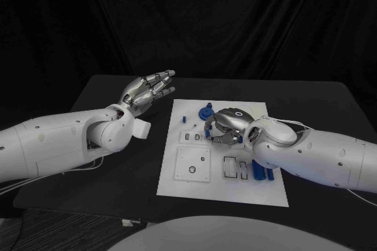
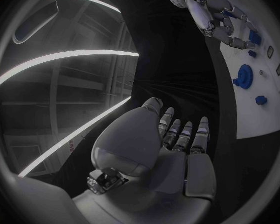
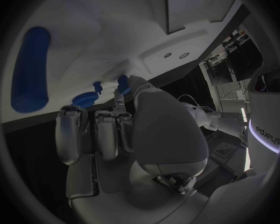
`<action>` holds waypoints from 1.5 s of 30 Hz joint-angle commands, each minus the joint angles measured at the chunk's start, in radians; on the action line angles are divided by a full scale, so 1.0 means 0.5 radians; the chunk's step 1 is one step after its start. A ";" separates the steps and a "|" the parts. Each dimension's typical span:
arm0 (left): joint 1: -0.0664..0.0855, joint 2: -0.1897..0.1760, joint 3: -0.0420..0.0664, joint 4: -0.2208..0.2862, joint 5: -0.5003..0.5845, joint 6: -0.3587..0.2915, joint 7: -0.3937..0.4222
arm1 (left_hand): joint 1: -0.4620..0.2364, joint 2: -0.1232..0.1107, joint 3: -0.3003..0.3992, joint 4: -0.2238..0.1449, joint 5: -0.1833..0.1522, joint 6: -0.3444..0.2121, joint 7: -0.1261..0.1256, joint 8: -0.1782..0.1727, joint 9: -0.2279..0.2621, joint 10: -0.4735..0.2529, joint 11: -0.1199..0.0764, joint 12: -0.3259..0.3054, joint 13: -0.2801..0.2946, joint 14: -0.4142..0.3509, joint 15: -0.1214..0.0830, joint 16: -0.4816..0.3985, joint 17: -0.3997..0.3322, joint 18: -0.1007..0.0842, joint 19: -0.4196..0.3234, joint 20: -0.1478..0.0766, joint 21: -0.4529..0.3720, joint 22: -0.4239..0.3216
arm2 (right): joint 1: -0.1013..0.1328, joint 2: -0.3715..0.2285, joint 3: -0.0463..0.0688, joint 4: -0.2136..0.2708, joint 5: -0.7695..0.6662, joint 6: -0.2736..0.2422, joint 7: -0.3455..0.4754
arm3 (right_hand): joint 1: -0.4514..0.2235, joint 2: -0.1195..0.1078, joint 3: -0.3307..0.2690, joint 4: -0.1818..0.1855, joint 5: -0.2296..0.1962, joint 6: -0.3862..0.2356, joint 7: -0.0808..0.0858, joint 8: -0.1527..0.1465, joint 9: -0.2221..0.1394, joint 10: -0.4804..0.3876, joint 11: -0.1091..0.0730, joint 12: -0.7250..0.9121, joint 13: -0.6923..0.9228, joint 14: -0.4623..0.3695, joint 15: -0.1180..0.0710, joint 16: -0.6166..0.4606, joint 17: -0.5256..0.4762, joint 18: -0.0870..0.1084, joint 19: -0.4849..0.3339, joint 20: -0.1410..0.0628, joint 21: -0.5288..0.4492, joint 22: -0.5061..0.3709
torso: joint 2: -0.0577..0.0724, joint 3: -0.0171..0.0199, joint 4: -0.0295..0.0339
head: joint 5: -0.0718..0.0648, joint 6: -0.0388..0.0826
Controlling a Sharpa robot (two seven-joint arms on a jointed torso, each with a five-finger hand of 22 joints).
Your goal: Assemble the parts on the task board
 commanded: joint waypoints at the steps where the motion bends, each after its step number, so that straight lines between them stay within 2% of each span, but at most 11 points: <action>1: -0.002 0.005 0.002 0.002 -0.001 0.025 0.020 | 0.010 -0.007 0.016 -0.001 0.012 -0.007 0.010 0.011 0.000 0.000 0.015 0.008 0.002 0.000 0.015 0.009 0.003 -0.011 0.012 0.003 0.011 0.001 | -0.011 0.006 0.001 -0.010 -0.015 0.038 -0.047 | -0.013 -0.004 -0.001 -0.017 -0.013 -0.022 0.004 -0.018 -0.006 0.212 0.016 0.007 0.526 0.213 0.016 0.006 0.526 -0.002 0.082 0.011 -0.014 0.443 | 0.000 0.0001 0.001 | 0.002 0.000; 15: -0.005 0.009 0.002 -0.001 -0.001 0.033 0.018 | 0.010 -0.007 0.016 -0.001 0.012 -0.007 0.010 0.011 0.000 0.000 0.015 0.008 0.002 0.000 0.015 0.009 0.003 -0.011 0.012 0.003 0.011 0.001 | -0.025 0.016 0.001 -0.020 -0.032 0.069 -0.065 | -0.020 -0.006 -0.001 -0.036 -0.037 -0.087 0.018 -0.063 -0.026 0.212 0.014 0.007 0.526 0.213 0.016 0.006 0.526 0.003 0.073 0.014 -0.031 0.438 | 0.000 0.0000 0.000 | -0.002 0.000; 21: -0.006 0.012 0.002 -0.004 -0.001 0.037 0.016 | 0.006 -0.009 0.027 -0.002 0.012 -0.009 0.010 0.011 0.000 -0.003 0.014 0.007 0.002 -0.001 0.015 0.009 0.003 -0.013 0.013 0.002 0.011 0.000 | -0.027 0.019 0.001 -0.022 -0.034 0.075 -0.064 | -0.034 -0.009 -0.006 -0.048 -0.103 -0.163 0.021 -0.113 -0.054 0.212 0.009 0.007 0.526 0.213 0.012 0.006 0.526 0.004 0.071 0.011 -0.038 0.436 | 0.000 0.0003 0.000 | -0.001 0.000; 23: -0.007 0.014 0.002 -0.005 -0.001 0.039 0.015 | 0.006 -0.009 0.027 -0.002 0.012 -0.009 0.010 0.011 0.000 -0.003 0.014 0.007 0.002 -0.001 0.015 0.009 0.003 -0.013 0.013 0.002 0.011 0.000 | -0.028 0.020 0.001 -0.024 -0.035 0.077 -0.064 | -0.041 -0.010 -0.010 -0.053 -0.144 -0.214 0.022 -0.147 -0.077 0.212 0.008 0.007 0.526 0.213 0.011 0.006 0.526 0.005 0.069 0.010 -0.043 0.435 | 0.000 0.0006 0.001 | -0.002 0.000; 30: -0.008 0.013 0.002 -0.007 -0.001 0.039 0.014 | 0.006 -0.009 0.027 -0.002 0.012 -0.009 0.010 0.011 0.000 -0.003 0.014 0.007 0.002 -0.001 0.015 0.009 0.003 -0.013 0.013 0.002 0.011 0.000 | -0.028 0.020 0.001 -0.026 -0.035 0.072 -0.062 | -0.043 -0.011 -0.015 -0.065 -0.175 -0.317 0.019 -0.209 -0.130 0.212 0.005 0.007 0.526 0.213 0.008 0.006 0.526 0.007 0.065 0.007 -0.053 0.433 | 0.000 0.0002 0.001 | 0.000 0.000; 32: -0.008 0.012 0.002 -0.008 -0.001 0.039 0.014 | 0.006 -0.009 0.027 -0.002 0.012 -0.009 0.010 0.011 0.000 -0.003 0.014 0.007 0.002 -0.001 0.015 0.009 0.003 -0.013 0.013 0.002 0.011 0.000 | -0.028 0.018 0.001 -0.026 -0.035 0.067 -0.060 | -0.051 -0.014 -0.026 -0.066 -0.236 -0.396 0.013 -0.252 -0.171 0.212 0.001 0.007 0.526 0.213 0.005 0.006 0.526 0.009 0.063 0.004 -0.059 0.431 | 0.000 0.0001 0.001 | 0.002 0.000; 36: -0.009 0.009 0.002 -0.009 -0.001 0.038 0.014 | 0.006 -0.009 0.027 -0.002 0.012 -0.009 0.010 0.011 0.000 -0.003 0.014 0.007 0.002 -0.001 0.015 0.009 0.003 -0.013 0.013 0.002 0.011 0.000 | -0.028 0.009 0.001 -0.022 -0.035 0.044 -0.053 | -0.068 -0.023 -0.050 -0.051 -0.333 -0.481 0.002 -0.288 -0.222 0.212 -0.009 0.007 0.526 0.213 -0.004 0.006 0.526 0.012 0.056 -0.003 -0.074 0.426 | 0.000 -0.0001 0.001 | 0.003 0.000; 41: -0.009 0.008 0.002 -0.009 -0.001 0.035 0.014 | 0.006 -0.009 0.027 -0.002 0.012 -0.009 0.010 0.011 0.000 -0.003 0.014 0.007 0.002 -0.001 0.015 0.009 0.003 -0.013 0.013 0.002 0.011 0.000 | -0.026 -0.028 0.002 0.014 -0.035 -0.020 -0.032 | -0.101 -0.058 -0.094 0.014 -0.475 -0.489 0.000 -0.275 -0.259 0.212 -0.012 0.007 0.526 0.213 -0.008 0.006 0.526 0.013 0.055 -0.008 -0.082 0.425 | -0.001 0.0006 0.000 | 0.009 0.000; 43: -0.009 0.007 0.002 -0.008 -0.001 0.032 0.015 | 0.004 -0.011 0.031 -0.003 0.011 -0.008 0.010 0.011 0.000 -0.003 0.014 0.008 0.002 -0.001 0.015 0.008 0.003 -0.014 0.013 0.002 0.011 0.000 | -0.017 -0.054 0.002 0.044 -0.035 -0.068 -0.005 | -0.131 -0.096 -0.130 0.075 -0.562 -0.490 -0.002 -0.263 -0.281 0.212 -0.014 0.007 0.526 0.213 -0.010 0.006 0.526 0.014 0.054 -0.009 -0.088 0.424 | -0.001 0.0012 0.000 | 0.013 0.000; 45: -0.009 0.004 0.002 -0.008 -0.001 0.030 0.014 | 0.004 -0.011 0.031 -0.003 0.011 -0.008 0.010 0.011 0.000 -0.003 0.014 0.008 0.002 -0.001 0.015 0.008 0.003 -0.014 0.013 0.002 0.011 0.000 | 0.002 -0.088 0.002 0.083 -0.035 -0.124 0.031 | -0.199 -0.134 -0.171 0.085 -0.617 -0.489 -0.003 -0.256 -0.293 0.212 -0.015 0.007 0.526 0.213 -0.010 0.006 0.526 0.014 0.054 -0.010 -0.089 0.424 | 0.000 0.0011 0.000 | 0.016 0.000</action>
